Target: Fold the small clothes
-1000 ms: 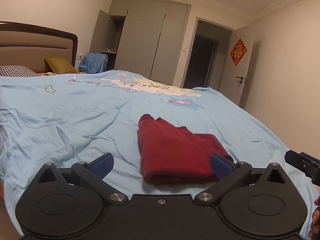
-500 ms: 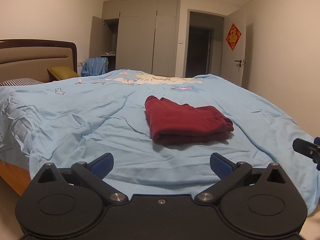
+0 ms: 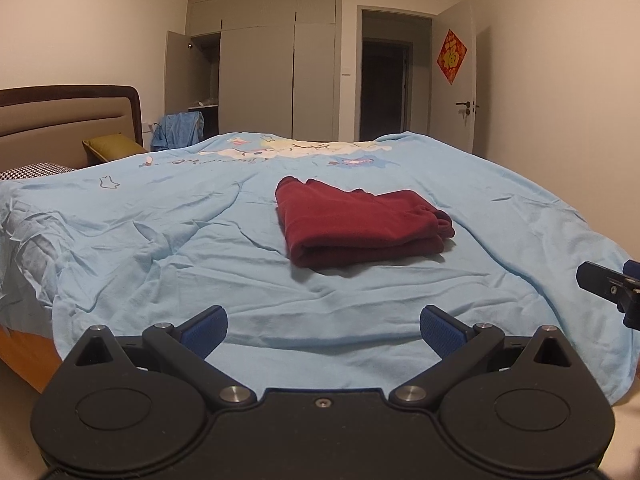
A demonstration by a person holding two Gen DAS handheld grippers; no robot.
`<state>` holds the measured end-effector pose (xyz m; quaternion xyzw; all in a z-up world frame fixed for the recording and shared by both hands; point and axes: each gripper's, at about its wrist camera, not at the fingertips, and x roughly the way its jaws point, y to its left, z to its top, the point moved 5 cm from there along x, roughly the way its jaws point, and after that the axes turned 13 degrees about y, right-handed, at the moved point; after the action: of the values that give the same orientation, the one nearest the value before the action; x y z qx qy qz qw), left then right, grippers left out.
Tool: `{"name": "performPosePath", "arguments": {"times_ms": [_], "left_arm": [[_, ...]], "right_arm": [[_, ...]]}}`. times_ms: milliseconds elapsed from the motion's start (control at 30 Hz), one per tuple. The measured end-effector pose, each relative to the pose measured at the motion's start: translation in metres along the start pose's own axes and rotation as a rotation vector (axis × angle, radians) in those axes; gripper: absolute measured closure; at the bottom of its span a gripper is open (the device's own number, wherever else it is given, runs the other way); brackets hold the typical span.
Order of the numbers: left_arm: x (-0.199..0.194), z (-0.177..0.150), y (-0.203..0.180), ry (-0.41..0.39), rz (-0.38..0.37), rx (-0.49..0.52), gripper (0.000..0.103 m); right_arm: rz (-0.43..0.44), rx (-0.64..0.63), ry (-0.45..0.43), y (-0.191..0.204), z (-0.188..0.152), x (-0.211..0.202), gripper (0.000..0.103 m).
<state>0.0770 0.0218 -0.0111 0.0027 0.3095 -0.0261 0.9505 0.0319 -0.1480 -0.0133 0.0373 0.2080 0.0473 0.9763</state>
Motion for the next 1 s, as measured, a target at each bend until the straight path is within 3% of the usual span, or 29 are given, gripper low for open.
{"name": "performPosePath", "arguments": {"times_ms": [1000], "left_arm": [[0.0004, -0.0001, 0.0008, 0.004, -0.002, -0.005, 0.001]], "right_arm": [[0.002, -0.005, -0.002, 0.0007, -0.0003, 0.0007, 0.000]]}}
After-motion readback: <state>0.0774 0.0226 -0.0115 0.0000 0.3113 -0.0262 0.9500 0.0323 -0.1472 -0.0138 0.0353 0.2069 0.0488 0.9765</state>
